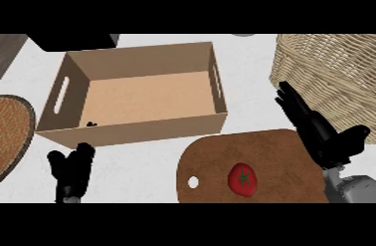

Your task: Pick the tomato from the cutting board and place it in the basket

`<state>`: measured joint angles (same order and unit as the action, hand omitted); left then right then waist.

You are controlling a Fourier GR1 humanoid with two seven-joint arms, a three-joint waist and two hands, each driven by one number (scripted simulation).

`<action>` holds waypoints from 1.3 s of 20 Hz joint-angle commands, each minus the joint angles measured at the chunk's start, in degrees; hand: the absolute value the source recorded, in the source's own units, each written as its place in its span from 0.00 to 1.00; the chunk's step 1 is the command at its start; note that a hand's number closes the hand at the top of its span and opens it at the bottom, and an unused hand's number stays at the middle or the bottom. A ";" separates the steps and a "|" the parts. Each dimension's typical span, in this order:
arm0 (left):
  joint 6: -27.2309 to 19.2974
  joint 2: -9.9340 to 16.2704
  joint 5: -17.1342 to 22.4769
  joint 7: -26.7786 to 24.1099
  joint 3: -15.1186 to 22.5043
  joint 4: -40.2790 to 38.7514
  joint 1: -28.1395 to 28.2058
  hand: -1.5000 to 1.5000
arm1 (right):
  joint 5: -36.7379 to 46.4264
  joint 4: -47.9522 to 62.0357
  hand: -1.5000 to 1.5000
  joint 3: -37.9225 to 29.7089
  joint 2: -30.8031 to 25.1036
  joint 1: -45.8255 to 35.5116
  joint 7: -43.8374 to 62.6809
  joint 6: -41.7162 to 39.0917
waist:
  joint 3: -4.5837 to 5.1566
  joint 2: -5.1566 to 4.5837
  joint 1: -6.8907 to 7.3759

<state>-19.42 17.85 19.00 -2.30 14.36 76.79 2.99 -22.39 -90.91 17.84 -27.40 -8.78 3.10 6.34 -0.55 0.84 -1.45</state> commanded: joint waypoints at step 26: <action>8.64 11.85 1.52 10.60 -7.03 1.45 -13.00 0.50 | 52.38 -21.31 0.00 16.44 1.73 -19.86 42.76 -2.05 | 1.10 0.63 -1.34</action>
<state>-10.16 29.88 21.09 7.71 7.21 78.79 -9.55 25.54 -110.77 35.03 -20.34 -25.25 33.63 11.36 0.39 1.08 -1.47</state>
